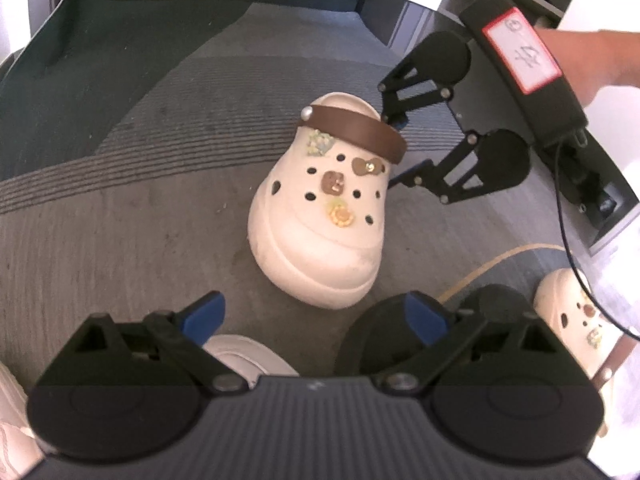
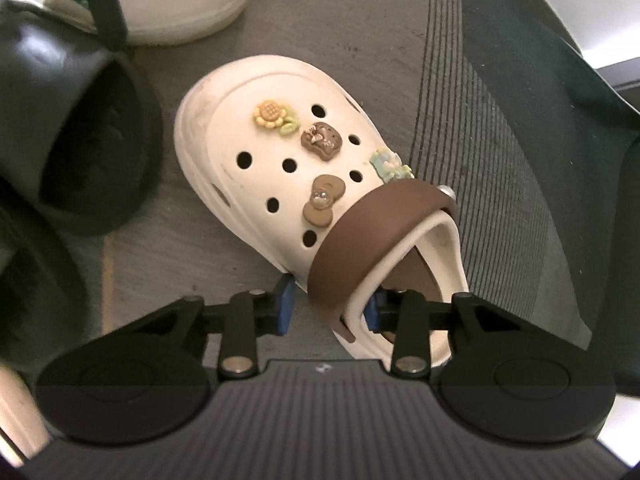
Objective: Organize scattered shoes
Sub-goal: 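Carry the clog to the right tool, which grasps it by the strap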
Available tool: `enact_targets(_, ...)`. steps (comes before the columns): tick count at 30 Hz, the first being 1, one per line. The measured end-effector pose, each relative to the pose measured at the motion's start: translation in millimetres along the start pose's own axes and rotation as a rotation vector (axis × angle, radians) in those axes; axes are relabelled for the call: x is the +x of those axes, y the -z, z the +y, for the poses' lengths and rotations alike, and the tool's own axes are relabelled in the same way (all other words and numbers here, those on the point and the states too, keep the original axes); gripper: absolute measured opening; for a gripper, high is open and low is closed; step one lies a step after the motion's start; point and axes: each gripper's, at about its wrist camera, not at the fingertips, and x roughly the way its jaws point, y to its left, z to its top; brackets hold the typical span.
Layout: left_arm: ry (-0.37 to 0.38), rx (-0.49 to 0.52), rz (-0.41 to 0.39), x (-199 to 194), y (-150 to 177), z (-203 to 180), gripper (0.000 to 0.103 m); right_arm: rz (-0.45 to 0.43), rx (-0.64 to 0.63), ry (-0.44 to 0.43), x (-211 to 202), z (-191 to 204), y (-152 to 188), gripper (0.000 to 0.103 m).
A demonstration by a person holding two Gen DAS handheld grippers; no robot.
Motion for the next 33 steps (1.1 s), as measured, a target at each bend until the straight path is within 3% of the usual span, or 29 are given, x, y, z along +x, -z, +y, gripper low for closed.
enact_targets(7, 0.018, 0.026, -0.013, -4.8, 1.0, -10.4, 0.098, -0.062, 0.247, 0.033, -32.7, 16.3, 24.9, 0.021)
enact_targets(12, 0.037, 0.065, -0.030, -8.4, 1.0, -23.4, 0.098, -0.122, 0.515, 0.127, -66.3, 28.7, 51.9, 0.020)
enact_targets(14, 0.044, 0.090, -0.038, -9.6, 3.4, -32.9, 0.098, -0.130, 0.564, 0.184, -81.7, 40.6, 62.8, 0.020)
enact_targets(22, 0.032, 0.168, -0.047, -17.3, 17.0, -59.1, 0.098, -0.090, 0.852, 0.357, -147.2, 105.1, 105.1, 0.020)
enact_targets(27, 0.051, 0.200, -0.063, -30.7, 26.4, -73.7, 0.098, -0.059, 1.123, 0.467, -190.8, 148.3, 139.7, 0.020)
enact_targets(33, 0.063, 0.196, -0.048, -38.3, 34.3, -84.8, 0.098, -0.023, 1.341, 0.530, -206.9, 202.4, 166.6, 0.019)
